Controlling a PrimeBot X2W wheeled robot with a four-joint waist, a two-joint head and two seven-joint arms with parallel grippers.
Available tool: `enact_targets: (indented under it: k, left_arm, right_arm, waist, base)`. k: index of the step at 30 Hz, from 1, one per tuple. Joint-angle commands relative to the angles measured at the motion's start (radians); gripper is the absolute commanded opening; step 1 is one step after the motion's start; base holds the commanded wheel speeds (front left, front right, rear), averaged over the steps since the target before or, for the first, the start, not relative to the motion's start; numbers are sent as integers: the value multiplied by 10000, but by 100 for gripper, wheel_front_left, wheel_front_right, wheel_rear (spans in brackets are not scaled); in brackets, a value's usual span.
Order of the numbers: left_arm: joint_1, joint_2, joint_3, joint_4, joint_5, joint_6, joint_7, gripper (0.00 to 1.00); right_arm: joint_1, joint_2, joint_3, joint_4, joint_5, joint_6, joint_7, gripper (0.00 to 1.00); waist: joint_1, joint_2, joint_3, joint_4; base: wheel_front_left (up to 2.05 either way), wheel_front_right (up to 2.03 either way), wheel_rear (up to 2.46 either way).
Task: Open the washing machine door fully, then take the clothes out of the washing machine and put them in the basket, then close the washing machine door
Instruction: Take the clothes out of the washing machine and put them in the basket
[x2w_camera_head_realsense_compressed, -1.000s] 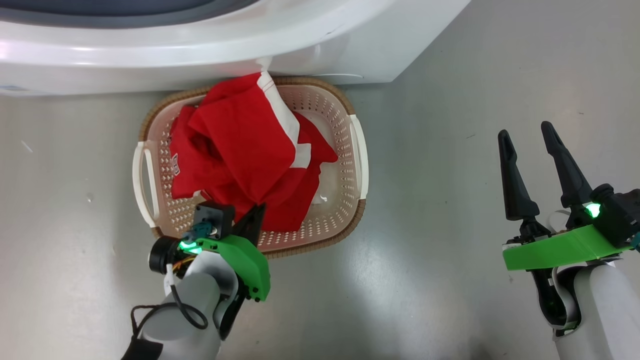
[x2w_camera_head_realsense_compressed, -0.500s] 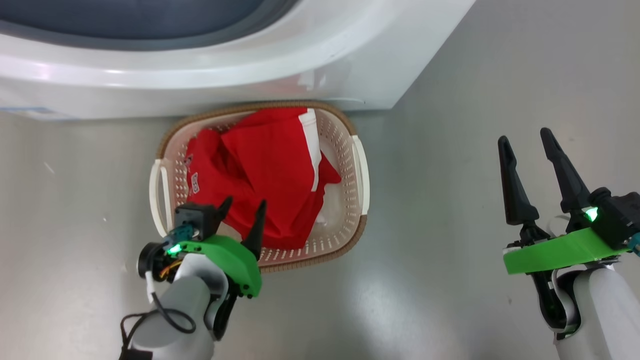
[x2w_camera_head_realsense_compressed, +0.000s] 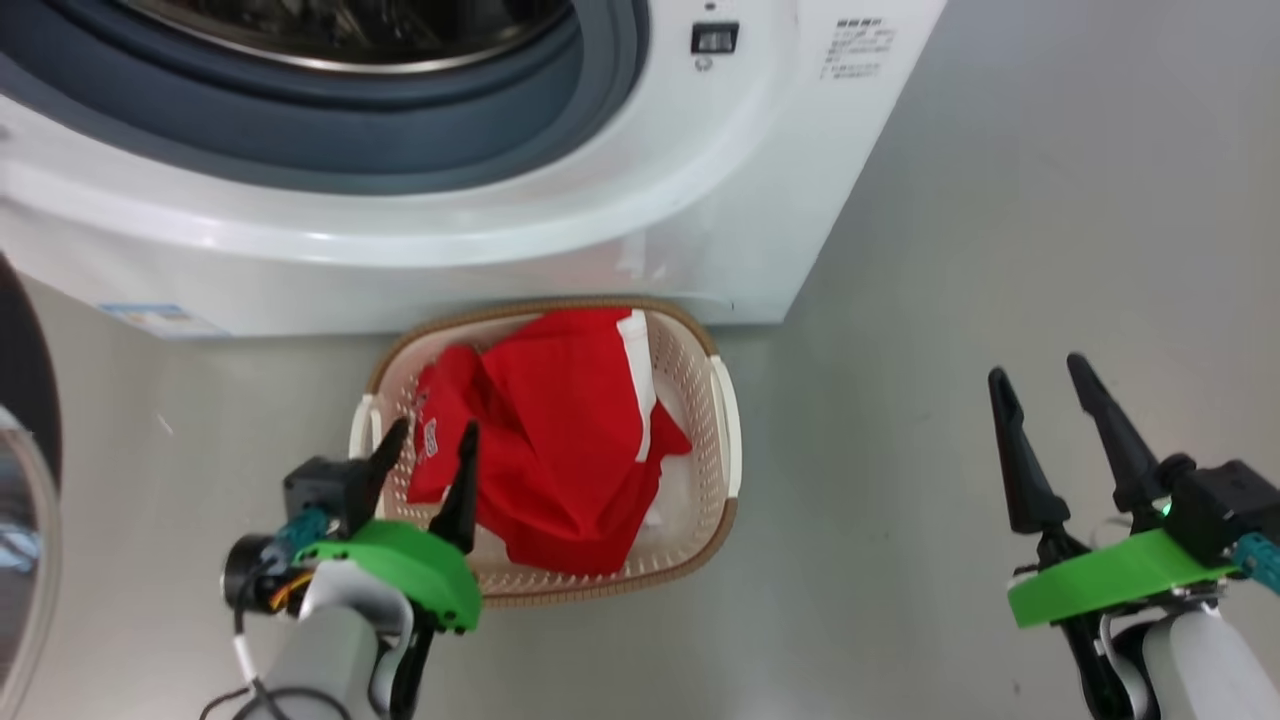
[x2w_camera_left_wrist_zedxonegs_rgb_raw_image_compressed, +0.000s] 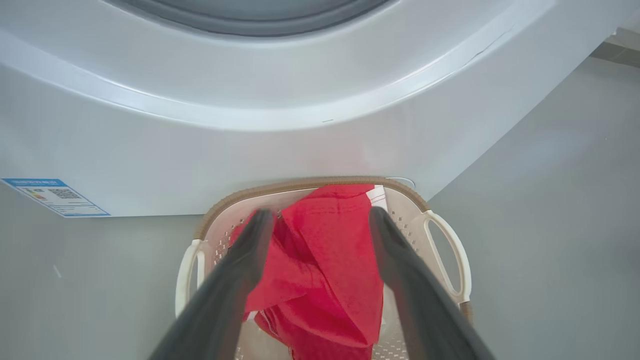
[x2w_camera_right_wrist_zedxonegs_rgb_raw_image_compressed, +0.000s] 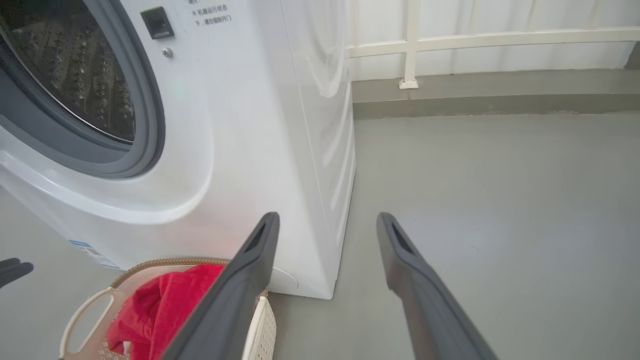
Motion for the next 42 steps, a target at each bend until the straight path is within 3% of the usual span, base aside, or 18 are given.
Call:
enact_targets:
  k: [1,15,28,42]
  left_arm:
    - [414,279,484,-369,183,-71,-51,100]
    - [2724,279,2385,-3323,1568,-354,-51,100]
    - [4539,269,3035,-5458,2156,-525,-51,100]
    - [6050,262,3602,-6636,2001,-564,-51,100]
  right_arm:
    - [248,-92,250,-175,119,48,-63,100]
    - [1406,-189,111,14,225,48,-63,100]
    - [2487,-164,-216,-58,212,48,-63,100]
    - [3279,-12,-487,-222,200,48,-63,100]
  waist:
    - [0,0,-713,62]
    - [0,0,-2421,16]
    - [0,0,-3422,103]
    - [0,0,-3895,121]
  base:
    - [0,0,0]
    - [0,0,0]
    - [0,0,0]
    - [0,0,0]
